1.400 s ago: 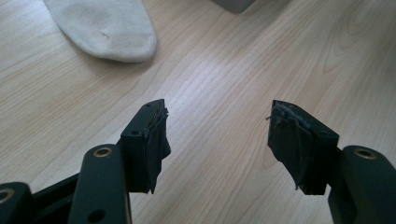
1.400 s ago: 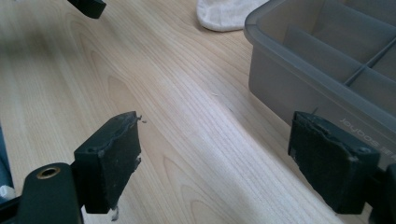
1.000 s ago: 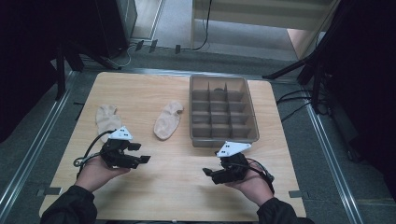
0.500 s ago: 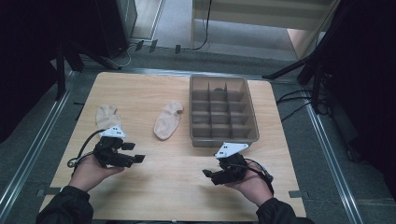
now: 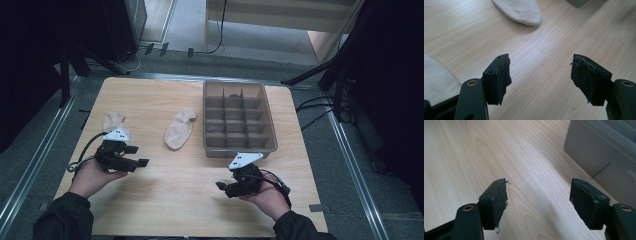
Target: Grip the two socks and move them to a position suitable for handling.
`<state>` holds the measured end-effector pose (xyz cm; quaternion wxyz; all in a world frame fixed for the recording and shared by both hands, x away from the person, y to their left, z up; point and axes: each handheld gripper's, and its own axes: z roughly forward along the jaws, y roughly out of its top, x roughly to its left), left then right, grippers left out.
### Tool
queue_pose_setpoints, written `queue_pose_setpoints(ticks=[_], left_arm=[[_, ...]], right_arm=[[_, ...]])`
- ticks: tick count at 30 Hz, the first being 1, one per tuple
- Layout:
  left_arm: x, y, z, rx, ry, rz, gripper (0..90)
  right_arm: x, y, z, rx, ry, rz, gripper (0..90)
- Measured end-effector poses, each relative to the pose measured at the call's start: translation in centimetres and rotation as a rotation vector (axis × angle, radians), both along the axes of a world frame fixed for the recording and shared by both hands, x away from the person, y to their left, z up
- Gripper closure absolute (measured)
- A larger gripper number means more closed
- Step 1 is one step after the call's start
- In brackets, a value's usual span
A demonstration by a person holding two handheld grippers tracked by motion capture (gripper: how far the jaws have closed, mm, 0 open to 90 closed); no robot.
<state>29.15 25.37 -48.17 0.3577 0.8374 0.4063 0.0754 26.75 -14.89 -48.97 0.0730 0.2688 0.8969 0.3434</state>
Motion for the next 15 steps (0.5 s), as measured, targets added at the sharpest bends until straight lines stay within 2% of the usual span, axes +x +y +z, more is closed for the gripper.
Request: queue_pose_setpoints(ticks=[3, 9, 12, 15], left_arm=[[0.7, 1.2, 0.3, -0.013, -0.005, 0.044, 30.8], [2.0, 3.7, 0.5, 0.016, -0.013, 0.102, 29.8], [2.8, 5.0, 0.4, 0.045, -0.013, 0.131, 27.3], [3.6, 5.9, 0.3, 0.047, -0.008, 0.153, 25.7]], right_arm=[[-0.1, -0.1, 0.2, 0.0, -0.016, 0.008, 30.9], [0.3, -0.6, 0.3, 0.007, -0.012, -0.02, 31.1], [0.3, -0.6, 0.3, 0.008, -0.013, -0.022, 31.1], [0.3, -0.5, 0.2, -0.001, -0.01, -0.023, 31.1]])
